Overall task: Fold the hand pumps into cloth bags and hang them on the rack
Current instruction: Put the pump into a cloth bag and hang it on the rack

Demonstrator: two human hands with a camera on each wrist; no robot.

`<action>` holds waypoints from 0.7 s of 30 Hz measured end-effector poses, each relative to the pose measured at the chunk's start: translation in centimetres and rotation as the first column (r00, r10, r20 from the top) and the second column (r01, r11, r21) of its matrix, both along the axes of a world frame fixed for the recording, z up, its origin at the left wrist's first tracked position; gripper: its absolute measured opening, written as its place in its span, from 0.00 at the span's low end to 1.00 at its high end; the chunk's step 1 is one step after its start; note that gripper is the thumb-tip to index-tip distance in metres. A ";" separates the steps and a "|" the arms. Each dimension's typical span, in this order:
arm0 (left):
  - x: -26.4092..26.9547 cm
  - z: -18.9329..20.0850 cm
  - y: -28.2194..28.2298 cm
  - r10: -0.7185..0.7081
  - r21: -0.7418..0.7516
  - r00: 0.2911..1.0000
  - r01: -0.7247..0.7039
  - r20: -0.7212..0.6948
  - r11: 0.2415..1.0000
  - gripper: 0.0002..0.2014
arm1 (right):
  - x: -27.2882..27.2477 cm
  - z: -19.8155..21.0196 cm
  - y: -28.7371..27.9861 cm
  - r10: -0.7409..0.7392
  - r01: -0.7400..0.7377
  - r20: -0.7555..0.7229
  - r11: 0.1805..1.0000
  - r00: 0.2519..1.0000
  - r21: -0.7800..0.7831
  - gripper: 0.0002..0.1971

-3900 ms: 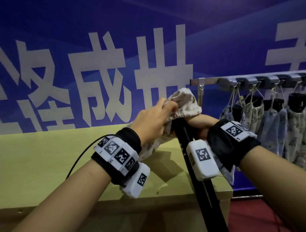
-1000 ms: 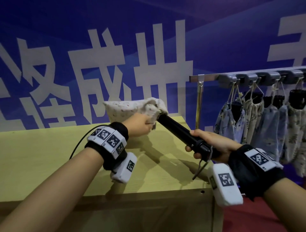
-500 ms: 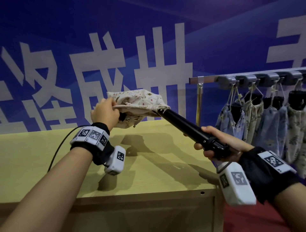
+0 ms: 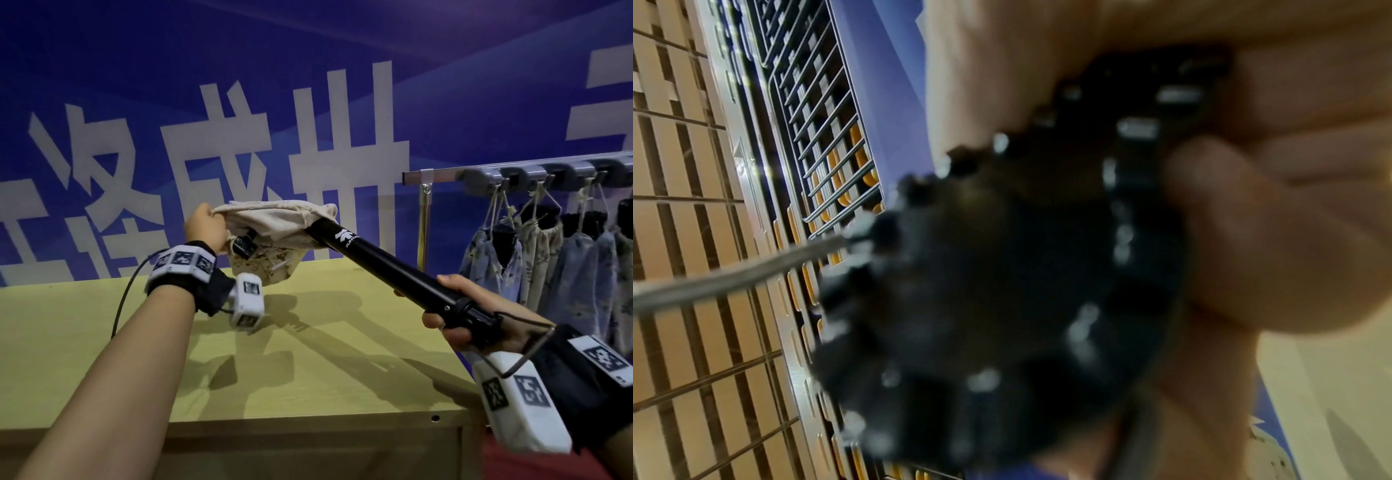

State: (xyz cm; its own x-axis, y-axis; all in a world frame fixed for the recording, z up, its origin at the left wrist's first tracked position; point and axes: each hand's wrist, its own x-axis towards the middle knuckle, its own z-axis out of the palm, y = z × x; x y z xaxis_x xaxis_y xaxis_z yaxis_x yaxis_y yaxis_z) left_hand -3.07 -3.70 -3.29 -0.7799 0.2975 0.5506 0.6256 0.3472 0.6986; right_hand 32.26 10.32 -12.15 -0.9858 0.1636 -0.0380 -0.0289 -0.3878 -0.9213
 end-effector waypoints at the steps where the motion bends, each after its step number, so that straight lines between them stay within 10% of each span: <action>1: -0.4 -0.2 -0.2 -0.024 0.058 0.998 0.020 0.066 0.998 0.07 | -0.1 0.0 0.0 0.000 0.000 -0.002 1.000 1.000 -0.014 0.47; 6: -1.3 -1.4 -0.5 -0.046 0.082 0.996 0.040 0.074 0.996 0.10 | -1.2 0.1 -0.7 -0.018 0.010 -0.066 0.994 0.998 -0.113 0.49; 13: -1.2 -2.9 -1.4 -0.011 -0.464 0.906 -0.207 -0.424 0.861 0.08 | -2.6 -0.4 0.3 0.147 -0.208 -0.222 0.936 0.964 -0.283 0.26; 21: 0.2 -2.7 -0.6 -0.262 -0.488 0.459 -0.491 -0.849 0.722 0.09 | -2.2 -0.5 0.8 0.116 -0.164 -0.178 0.945 0.977 -0.282 0.24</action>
State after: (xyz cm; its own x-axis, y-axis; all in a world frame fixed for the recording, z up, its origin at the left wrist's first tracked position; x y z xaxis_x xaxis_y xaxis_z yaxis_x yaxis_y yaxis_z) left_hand -2.89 -4.27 -6.04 -0.0959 0.7721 0.6282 0.6338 0.5340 -0.5596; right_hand 30.05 11.10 -12.66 -0.9952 0.0287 0.0940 -0.0900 -0.6504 -0.7542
